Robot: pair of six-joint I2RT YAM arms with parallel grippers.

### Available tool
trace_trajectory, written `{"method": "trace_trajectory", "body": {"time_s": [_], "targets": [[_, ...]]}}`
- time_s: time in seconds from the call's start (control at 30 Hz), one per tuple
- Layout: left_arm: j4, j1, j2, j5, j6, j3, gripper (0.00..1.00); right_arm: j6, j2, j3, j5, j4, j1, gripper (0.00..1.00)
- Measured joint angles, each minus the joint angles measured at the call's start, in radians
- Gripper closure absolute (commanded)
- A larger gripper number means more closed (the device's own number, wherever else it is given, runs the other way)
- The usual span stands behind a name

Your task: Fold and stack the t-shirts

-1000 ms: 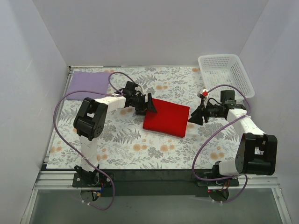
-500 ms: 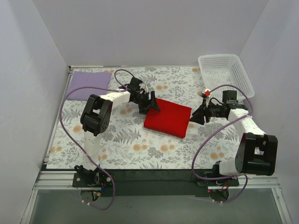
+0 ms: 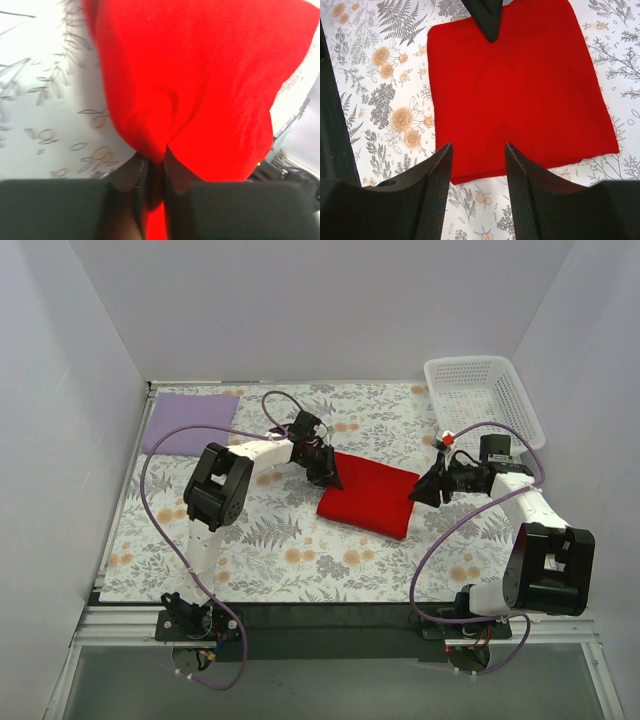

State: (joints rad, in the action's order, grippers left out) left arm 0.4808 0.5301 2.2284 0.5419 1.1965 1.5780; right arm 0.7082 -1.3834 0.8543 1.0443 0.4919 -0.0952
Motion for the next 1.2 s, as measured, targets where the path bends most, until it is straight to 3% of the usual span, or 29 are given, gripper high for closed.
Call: {"method": "trace_trajectory", "body": {"time_s": [0.3, 0.47, 0.77, 0.93, 1.2], "targets": [[-0.107, 0.014, -0.072, 0.006, -0.069, -0.121, 1.00, 0.018, -0.024, 0.000, 0.007, 0.037, -0.016, 0.51], [-0.068, -0.009, -0.189, -0.137, -0.172, -0.211, 1.00, 0.029, -0.024, 0.000, 0.014, 0.046, -0.023, 0.51], [-0.014, -0.206, -0.338, -0.475, -0.377, -0.278, 1.00, 0.038, -0.026, 0.008, 0.027, 0.069, -0.023, 0.51], [0.032, -0.268, -0.313, -0.655, -0.436, -0.244, 1.00, 0.045, -0.026, 0.017, 0.035, 0.085, -0.023, 0.52], [0.069, -0.277, -0.166, -0.887, -0.534, -0.004, 1.00, 0.056, -0.026, 0.023, 0.036, 0.097, -0.023, 0.52]]}}
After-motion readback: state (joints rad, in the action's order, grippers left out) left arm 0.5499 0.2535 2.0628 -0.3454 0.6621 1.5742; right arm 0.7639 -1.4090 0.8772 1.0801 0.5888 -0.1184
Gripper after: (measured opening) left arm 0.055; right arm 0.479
